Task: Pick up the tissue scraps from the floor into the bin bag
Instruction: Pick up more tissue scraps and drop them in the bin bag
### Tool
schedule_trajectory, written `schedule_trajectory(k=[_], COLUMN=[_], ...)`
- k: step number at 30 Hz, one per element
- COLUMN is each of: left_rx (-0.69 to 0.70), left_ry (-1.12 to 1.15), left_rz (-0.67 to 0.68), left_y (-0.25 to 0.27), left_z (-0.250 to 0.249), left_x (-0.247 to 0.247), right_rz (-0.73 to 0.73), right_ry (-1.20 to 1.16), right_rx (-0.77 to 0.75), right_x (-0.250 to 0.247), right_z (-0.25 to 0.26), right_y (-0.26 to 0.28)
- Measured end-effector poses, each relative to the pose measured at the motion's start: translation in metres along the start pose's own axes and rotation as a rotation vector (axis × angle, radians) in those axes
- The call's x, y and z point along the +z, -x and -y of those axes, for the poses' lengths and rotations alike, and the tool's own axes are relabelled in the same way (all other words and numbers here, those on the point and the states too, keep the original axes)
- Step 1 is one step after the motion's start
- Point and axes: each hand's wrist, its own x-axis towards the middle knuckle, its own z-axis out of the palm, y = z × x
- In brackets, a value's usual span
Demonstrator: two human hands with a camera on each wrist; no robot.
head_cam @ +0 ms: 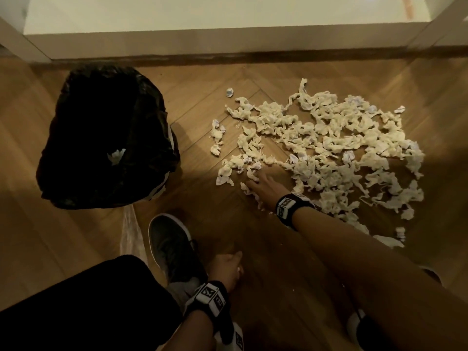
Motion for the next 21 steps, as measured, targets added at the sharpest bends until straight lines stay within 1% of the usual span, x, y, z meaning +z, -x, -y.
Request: schedule_trajectory(k=[2, 4, 6, 9, 11, 13, 16, 18, 21], left_rx=[-0.007, -0.01, -0.013, -0.025, -0.045, -0.04, 0.017, 0.064, 0.108], left_ry=[-0.005, -0.002, -0.015, -0.001, 0.029, 0.066, 0.079, 0.069, 0.067], left_rz=[0.003, 0.029, 0.051, 0.068, 0.05, 0.03, 0.01, 0.021, 0.058], left_y=[-0.001, 0.002, 0.005, 0.009, 0.01, 0.012, 0.02, 0.03, 0.047], left_z=[-0.004, -0.006, -0.008, -0.017, -0.025, -0.032, -0.042, -0.048, -0.05], left_x=[0.004, 0.008, 0.011, 0.009, 0.007, 0.005, 0.004, 0.006, 0.016], right_rz=[0.007, 0.055, 0.059, 0.035, 0.017, -0.051, -0.169, -0.186, -0.187], right_ry=[0.016, 0.028, -0.047, -0.248, -0.36, -0.495, -0.734, -0.881, -0.987], right_rx=[-0.049, -0.071, -0.076, 0.021, 0.067, 0.086, 0.134, 0.165, 0.21], right_x=[-0.001, -0.003, -0.003, -0.002, 0.004, 0.013, 0.021, 0.028, 0.037], right_z=[0.004, 0.009, 0.01, 0.007, 0.004, 0.003, 0.005, 0.007, 0.009], right_y=[-0.004, -0.006, -0.004, 0.007, 0.022, 0.042, 0.08, 0.106, 0.139])
